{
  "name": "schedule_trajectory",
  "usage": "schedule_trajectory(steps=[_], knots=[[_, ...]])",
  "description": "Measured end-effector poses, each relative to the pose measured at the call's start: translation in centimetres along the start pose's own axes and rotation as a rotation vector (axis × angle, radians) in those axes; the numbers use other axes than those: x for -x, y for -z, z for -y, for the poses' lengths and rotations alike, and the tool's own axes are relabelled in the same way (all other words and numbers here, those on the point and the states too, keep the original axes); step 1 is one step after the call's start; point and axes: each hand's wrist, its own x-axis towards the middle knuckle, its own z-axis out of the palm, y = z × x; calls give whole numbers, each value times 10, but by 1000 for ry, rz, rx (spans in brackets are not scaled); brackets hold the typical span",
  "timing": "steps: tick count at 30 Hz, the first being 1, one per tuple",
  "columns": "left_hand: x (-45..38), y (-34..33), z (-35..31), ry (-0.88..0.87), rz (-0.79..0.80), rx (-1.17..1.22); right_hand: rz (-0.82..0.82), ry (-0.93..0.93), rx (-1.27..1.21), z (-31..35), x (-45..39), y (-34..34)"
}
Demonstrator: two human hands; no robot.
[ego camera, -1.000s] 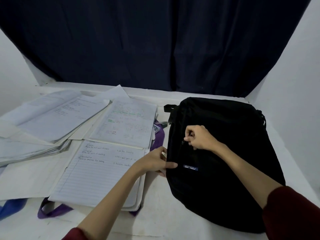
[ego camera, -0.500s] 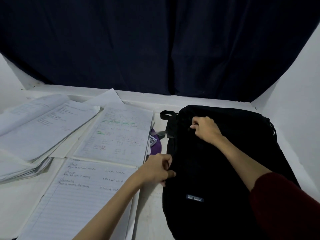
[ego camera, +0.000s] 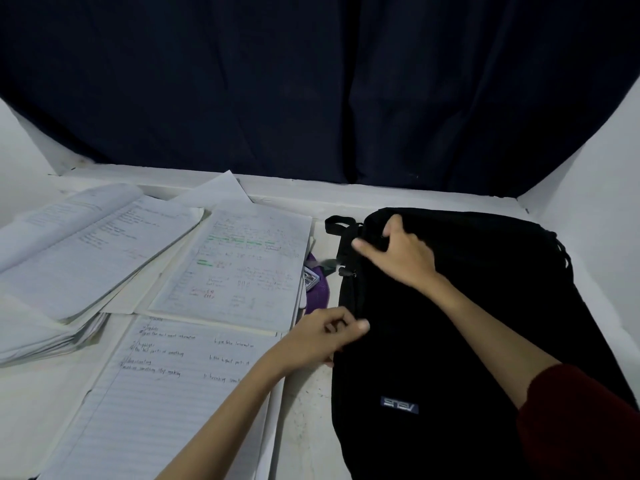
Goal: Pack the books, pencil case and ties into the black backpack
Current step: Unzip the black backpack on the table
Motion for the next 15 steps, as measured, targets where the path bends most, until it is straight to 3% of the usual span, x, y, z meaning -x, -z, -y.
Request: schedule_trajectory(steps=[3,5,9,13,15], knots=[[-14,2,2,35,-203,153,171,61,112,12,24,-7],[-25,1,3,66,-304,230,204,33,-10,8,26,-14],[-43,-8,8,91,-369,-6,229,-34,-252,-7,23,-19],[-47,-7,2,40,-426,-210,240,44,-126,-13,23,-19],[-47,-3,5,43,-451,-165,201,137,-11,-11,22,-16]])
